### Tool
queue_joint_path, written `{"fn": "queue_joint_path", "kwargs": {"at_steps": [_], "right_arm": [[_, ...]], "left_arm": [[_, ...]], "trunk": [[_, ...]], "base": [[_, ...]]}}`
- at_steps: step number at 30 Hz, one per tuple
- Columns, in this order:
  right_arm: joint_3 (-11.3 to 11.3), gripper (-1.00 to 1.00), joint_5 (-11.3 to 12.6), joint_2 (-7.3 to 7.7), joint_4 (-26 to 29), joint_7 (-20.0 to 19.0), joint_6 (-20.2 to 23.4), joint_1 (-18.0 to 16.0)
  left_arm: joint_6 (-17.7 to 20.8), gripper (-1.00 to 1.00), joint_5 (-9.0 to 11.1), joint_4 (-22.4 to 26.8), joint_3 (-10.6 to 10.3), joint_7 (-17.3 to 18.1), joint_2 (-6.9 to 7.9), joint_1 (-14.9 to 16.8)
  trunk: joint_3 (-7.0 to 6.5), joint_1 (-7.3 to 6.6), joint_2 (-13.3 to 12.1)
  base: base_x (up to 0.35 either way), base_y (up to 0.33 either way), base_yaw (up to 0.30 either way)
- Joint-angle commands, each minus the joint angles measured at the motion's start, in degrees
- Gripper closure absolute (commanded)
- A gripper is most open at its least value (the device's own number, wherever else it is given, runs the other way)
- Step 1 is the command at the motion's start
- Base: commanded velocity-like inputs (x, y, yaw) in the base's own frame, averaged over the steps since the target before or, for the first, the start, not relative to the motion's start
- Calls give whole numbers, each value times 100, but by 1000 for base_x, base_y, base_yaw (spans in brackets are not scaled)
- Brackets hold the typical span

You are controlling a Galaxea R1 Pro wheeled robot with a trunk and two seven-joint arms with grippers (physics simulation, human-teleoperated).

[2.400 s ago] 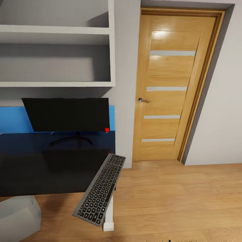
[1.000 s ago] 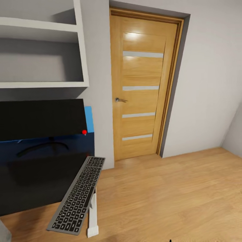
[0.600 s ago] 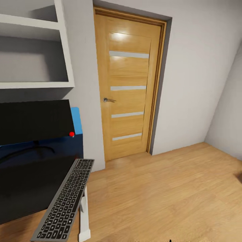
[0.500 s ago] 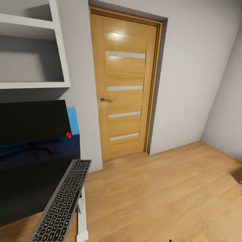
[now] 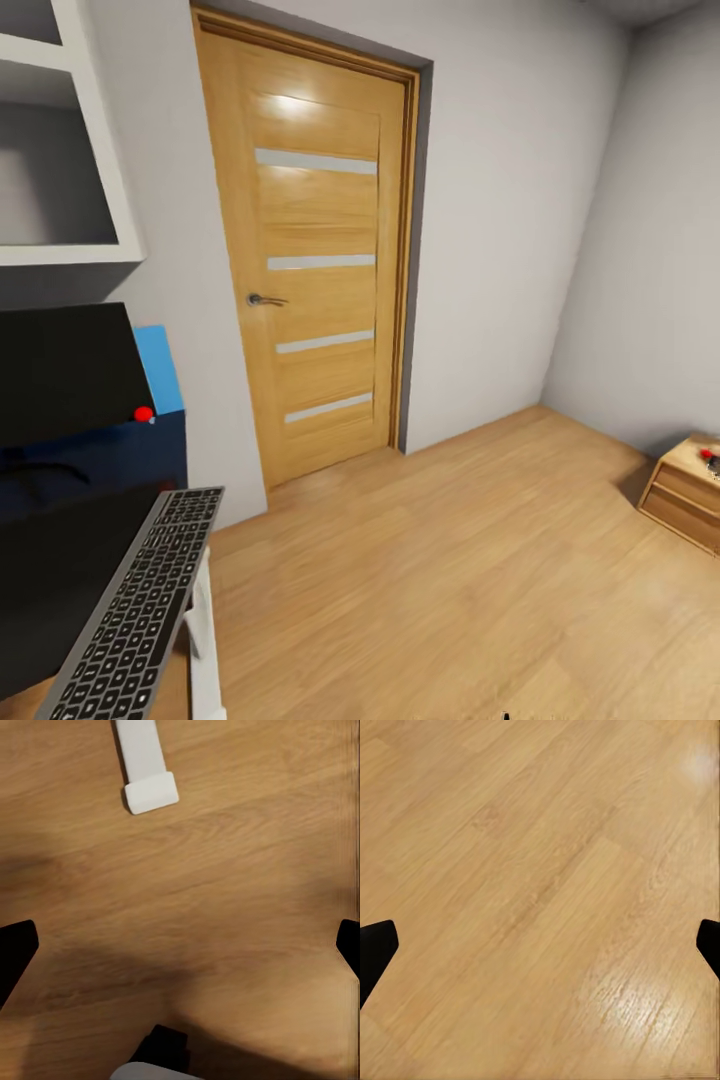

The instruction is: In the bedroom, organize the workspace by keeping the computer under the desk, ensuring the monitor is on the desk, placing the keyboard on the desk next to the monitor, placing the mouse on the desk next to the keyboard, moving the folder from the swivel chair onto the desk next to the mouse, stacking the notebook on top of the folder with the pen on top of the notebook, and positioning the swivel chair next to the desk.

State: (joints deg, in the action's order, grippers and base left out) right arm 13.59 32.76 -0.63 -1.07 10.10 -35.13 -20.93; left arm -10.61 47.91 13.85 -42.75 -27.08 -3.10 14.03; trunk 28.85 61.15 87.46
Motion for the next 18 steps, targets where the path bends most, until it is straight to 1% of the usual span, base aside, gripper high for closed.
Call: {"fn": "queue_joint_path", "kwargs": {"at_steps": [1,15,18], "right_arm": [[47,-100,11,-4,-11,36,-12,-7],[47,-100,11,-6,-14,36,-12,-7],[47,-100,11,-5,-11,36,-12,-7]], "left_arm": [[-29,-100,61,3,-49,-26,3,4],[-29,-100,56,3,-49,-26,2,4],[-29,-100,56,3,-49,-26,1,4]], "trunk": [[6,0,3],[6,0,3],[6,0,3]], "base": [[0,0,-298],[1,0,-298],[74,0,-298]]}}
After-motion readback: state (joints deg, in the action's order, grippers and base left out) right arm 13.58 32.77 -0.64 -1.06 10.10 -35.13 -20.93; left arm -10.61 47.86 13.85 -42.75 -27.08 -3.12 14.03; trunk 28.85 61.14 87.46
